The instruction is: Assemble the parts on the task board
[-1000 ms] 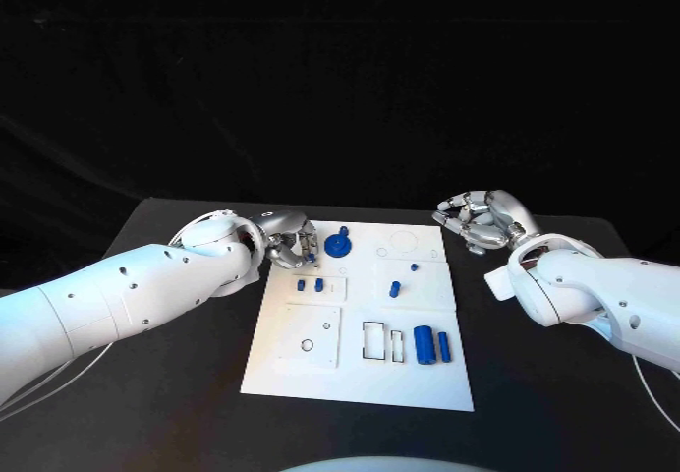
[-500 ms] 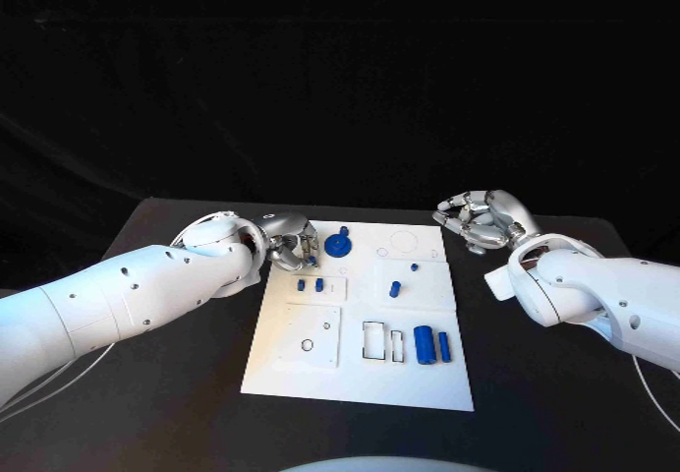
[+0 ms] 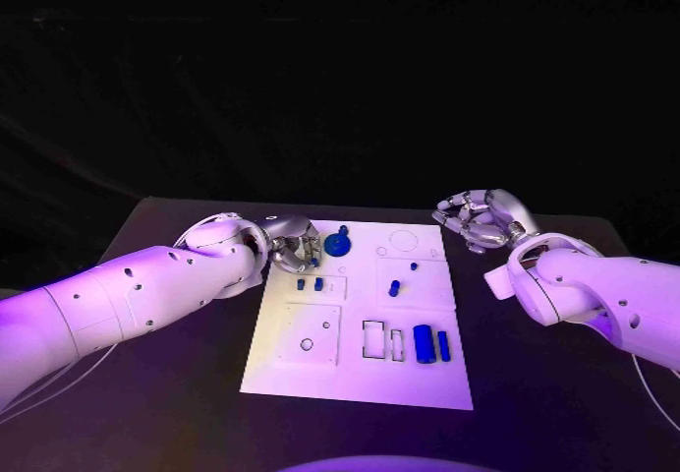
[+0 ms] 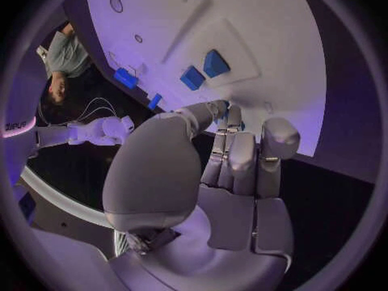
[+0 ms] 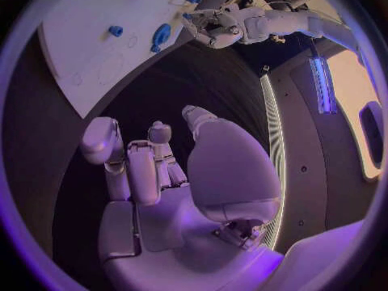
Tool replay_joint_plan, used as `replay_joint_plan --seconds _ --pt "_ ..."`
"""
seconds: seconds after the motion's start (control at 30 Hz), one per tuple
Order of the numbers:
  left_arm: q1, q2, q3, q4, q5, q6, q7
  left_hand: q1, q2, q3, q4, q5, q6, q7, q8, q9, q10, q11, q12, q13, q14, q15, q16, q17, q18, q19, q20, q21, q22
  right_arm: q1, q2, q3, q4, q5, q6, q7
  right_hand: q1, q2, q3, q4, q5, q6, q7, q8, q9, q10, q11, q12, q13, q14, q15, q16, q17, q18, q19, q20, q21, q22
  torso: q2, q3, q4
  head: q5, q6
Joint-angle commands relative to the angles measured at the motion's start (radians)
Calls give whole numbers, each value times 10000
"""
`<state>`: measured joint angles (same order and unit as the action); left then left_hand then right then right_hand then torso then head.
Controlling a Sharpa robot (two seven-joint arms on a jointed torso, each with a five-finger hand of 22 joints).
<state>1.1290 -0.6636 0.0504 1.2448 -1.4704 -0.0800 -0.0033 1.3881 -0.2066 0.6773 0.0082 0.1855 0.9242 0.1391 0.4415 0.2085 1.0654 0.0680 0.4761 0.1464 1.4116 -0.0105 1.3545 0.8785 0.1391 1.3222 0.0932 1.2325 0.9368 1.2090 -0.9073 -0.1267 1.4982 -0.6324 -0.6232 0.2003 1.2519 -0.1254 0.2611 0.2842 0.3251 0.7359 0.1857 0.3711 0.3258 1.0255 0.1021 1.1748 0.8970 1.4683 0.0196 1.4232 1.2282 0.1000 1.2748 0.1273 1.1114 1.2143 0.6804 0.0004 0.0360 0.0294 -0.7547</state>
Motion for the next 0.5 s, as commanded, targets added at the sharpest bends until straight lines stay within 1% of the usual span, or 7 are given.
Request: replay_joint_plan --seconds 0.03,0.5 --pt "-5 24 -1 5 64 227 -57 -95 -24 -58 -7 -3 53 -4 -28 17 71 -15 -47 -16 -22 -1 -33 -36 -143 -3 -17 -1 -15 -5 4 1 10 -44 27 97 51 45 -54 23 59 -24 -27 63 16 -13 -33 -50 -6 76 25 -52 6 150 -42 0 -57 -11 -3 4 14 -9 -12" --pt "-6 38 -9 17 49 390 -86 -108 -16 -90 -14 -7 95 -22 -28 25 115 -33 -61 -10 -47 -11 -59 -126 -136 -20 -23 -19 -47 -5 11 1 -3 -44 27 103 62 71 -74 19 73 -23 -36 100 20 0 -44 -61 -47 77 13 -70 -12 151 -32 -10 -80 -19 -4 5 7 4 -35"
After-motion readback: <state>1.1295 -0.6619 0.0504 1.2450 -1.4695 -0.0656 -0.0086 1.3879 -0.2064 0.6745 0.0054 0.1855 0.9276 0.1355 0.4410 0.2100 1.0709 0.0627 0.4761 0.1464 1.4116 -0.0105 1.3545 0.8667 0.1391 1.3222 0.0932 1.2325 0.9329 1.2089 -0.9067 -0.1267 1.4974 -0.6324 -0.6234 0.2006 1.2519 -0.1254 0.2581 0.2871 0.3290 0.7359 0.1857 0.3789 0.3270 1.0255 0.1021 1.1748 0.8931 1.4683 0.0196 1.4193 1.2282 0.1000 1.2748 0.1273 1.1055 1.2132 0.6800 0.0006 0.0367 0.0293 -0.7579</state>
